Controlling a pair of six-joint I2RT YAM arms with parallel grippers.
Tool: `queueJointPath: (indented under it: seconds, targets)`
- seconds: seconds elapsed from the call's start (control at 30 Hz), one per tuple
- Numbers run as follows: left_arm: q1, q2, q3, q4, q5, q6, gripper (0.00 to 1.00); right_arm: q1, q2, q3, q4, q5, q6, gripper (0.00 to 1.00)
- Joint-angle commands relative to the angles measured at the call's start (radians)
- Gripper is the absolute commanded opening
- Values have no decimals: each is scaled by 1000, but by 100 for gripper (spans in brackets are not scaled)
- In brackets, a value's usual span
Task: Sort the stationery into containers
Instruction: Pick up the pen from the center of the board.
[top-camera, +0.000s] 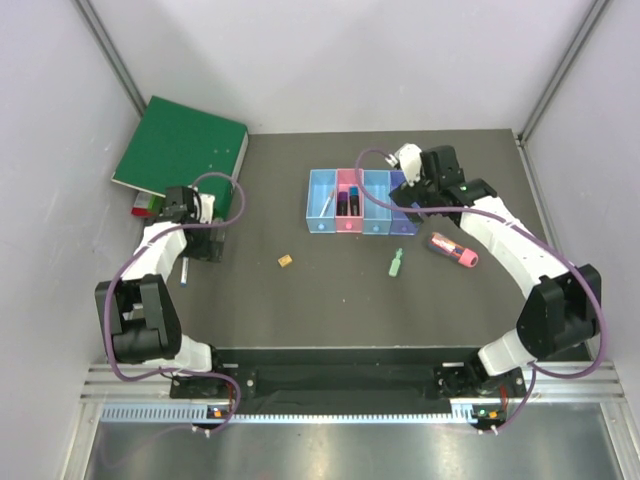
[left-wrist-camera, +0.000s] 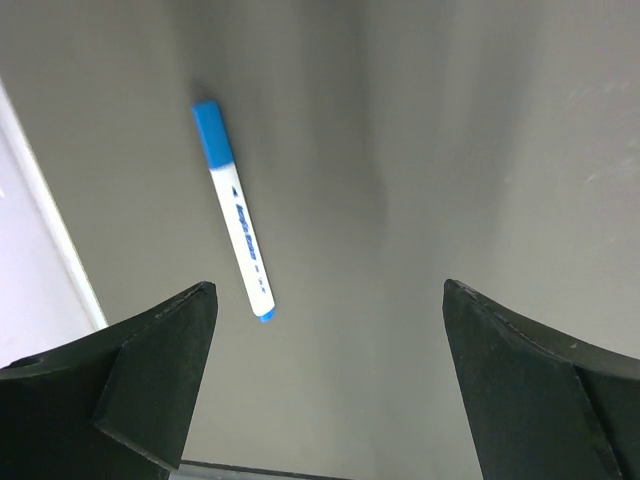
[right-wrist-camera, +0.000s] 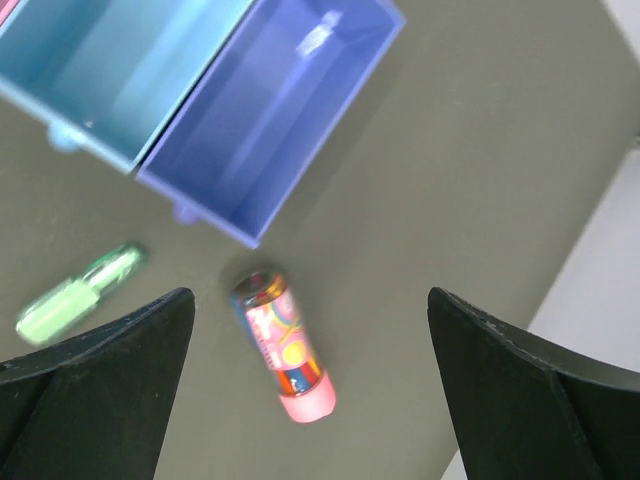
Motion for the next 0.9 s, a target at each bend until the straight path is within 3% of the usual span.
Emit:
queueJointPath:
  seconds: [0.0, 0.43, 0.87]
  targets:
    - [35, -2, -43, 65, 47, 41, 99, 16, -43, -5, -74, -127, -72, 100]
    - [83, 18, -95, 130, 119, 90, 98, 59, -23, -126, -119, -286, 226, 100]
    - [109, 80, -92, 173, 105, 128, 94, 59, -16, -212, -79, -300, 286, 96]
